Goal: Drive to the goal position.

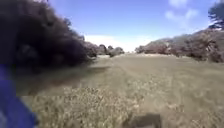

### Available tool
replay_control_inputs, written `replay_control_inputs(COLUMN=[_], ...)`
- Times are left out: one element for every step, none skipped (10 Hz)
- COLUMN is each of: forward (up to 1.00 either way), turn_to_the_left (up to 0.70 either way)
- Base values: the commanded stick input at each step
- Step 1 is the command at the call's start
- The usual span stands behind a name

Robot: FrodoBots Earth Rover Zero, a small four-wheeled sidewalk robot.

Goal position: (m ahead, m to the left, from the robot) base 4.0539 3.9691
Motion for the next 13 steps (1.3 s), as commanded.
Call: replay_control_inputs(forward=[0.70, 0.70, 0.70, 0.70, 0.70, 0.70, 0.70, 0.70, 0.70, 0.70, 0.70, 0.70, 0.70], turn_to_the_left=[0.00, 0.00, 0.00, 0.00, 0.00, 0.00, 0.00, 0.00, 0.00, 0.00, 0.00, 0.00, 0.00])
